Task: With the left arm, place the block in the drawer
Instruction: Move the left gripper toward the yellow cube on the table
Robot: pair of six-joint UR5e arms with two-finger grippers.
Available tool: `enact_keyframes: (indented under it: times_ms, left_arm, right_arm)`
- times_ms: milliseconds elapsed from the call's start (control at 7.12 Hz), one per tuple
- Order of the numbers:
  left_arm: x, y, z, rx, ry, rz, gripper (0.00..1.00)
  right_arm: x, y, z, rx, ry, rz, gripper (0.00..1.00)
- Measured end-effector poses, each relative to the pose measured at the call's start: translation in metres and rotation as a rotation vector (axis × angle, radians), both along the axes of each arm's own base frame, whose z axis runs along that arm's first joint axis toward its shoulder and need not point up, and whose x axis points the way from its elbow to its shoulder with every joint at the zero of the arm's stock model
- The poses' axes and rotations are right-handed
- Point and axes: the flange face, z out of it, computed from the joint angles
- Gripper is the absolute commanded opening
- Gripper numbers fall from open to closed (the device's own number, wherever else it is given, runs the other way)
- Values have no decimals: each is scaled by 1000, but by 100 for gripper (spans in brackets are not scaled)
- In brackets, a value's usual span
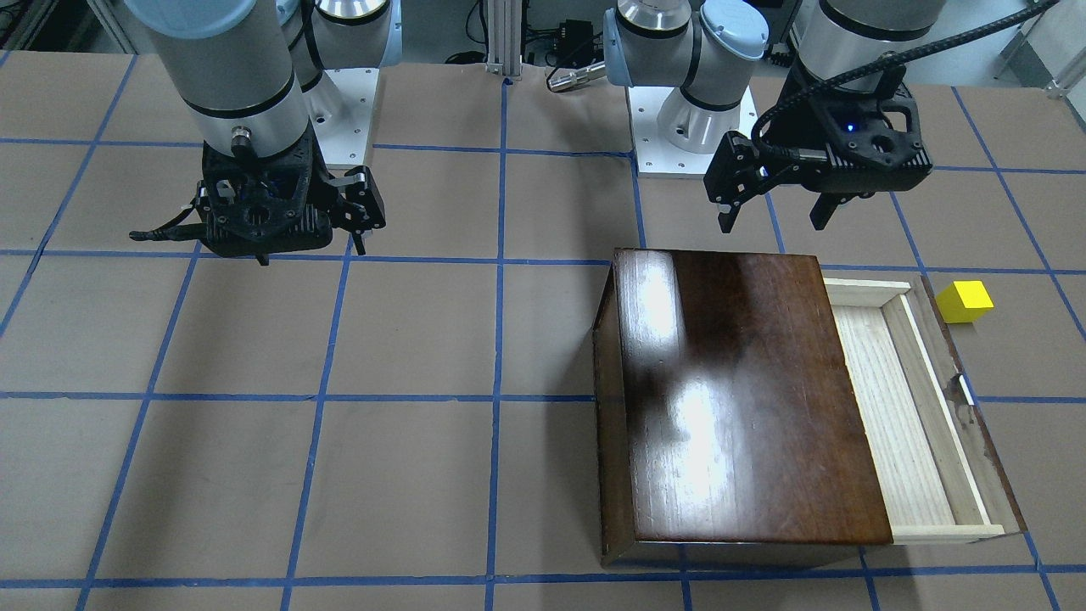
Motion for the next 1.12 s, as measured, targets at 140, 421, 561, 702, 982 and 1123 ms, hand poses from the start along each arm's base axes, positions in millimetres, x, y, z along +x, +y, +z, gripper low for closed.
enact_keyframes:
  times_ms: [140, 421, 561, 702, 982, 1123]
  left_arm:
    - [2, 0, 1, 0, -1, -13, 100]
    - [11, 0, 6, -3, -7, -79, 100]
    - [26, -1, 9, -3, -9, -118, 100]
    - [46, -1, 12, -4, -12, -148, 100]
    - [91, 1, 17, 9, -22, -200, 100]
    - [122, 4, 18, 24, -24, -218, 100]
  right_arm:
    - [0, 0, 0, 0, 0, 0, 100]
    - [0, 0, 0, 0, 0, 0, 100]
    - [0, 0, 0, 0, 0, 0, 100]
    - [0, 0, 0, 0, 0, 0, 100]
    - [0, 0, 0, 0, 0, 1, 100]
    - [0, 0, 0, 0, 0, 1, 100]
